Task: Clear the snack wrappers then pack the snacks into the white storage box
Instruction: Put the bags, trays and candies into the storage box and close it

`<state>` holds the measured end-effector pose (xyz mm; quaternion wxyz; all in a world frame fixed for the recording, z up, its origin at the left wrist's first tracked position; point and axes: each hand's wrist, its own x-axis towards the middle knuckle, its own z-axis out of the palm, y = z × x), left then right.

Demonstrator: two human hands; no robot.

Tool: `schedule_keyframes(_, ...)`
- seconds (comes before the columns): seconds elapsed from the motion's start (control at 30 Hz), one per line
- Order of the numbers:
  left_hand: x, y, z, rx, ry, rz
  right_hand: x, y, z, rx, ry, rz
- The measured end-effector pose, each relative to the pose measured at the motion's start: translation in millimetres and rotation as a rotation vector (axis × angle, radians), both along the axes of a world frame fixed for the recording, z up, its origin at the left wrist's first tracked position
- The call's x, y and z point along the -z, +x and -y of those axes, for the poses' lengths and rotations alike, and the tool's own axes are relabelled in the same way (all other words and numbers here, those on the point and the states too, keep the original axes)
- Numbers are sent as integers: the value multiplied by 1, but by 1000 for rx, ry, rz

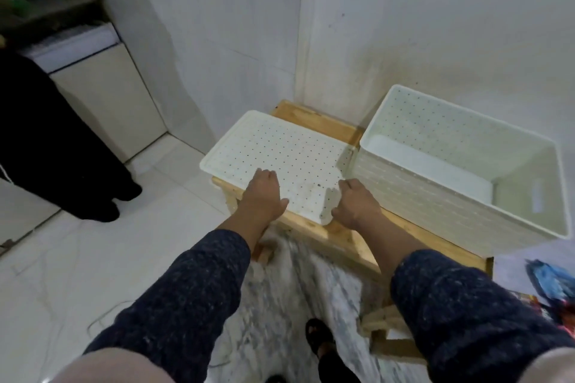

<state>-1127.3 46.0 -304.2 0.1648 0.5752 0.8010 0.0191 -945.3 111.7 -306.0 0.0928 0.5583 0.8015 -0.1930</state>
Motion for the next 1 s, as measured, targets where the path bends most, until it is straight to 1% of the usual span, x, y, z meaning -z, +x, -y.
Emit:
schedule_keyframes(0.1,-23,6,9,92,42,-34,-20,5,22,60,59,-55)
schedule_keyframes(0.23,-44,27,17,162,70,-43,-45,29,45,115,136,-34)
schedule_keyframes(0.5,-85,107,8,326,164,-63,-85,127,74,346,221,5)
schedule_keyframes(0.7,-116,202,-4,487,285,-75,-109,226,95,516,302,11)
schedule_keyframes(0.83,-130,277,-10,546,329,-58,-127,302,106,565,347,34)
schedule_keyframes(1.0,-142,383,-16,615,371,-38,-150,411,121,610,375,121)
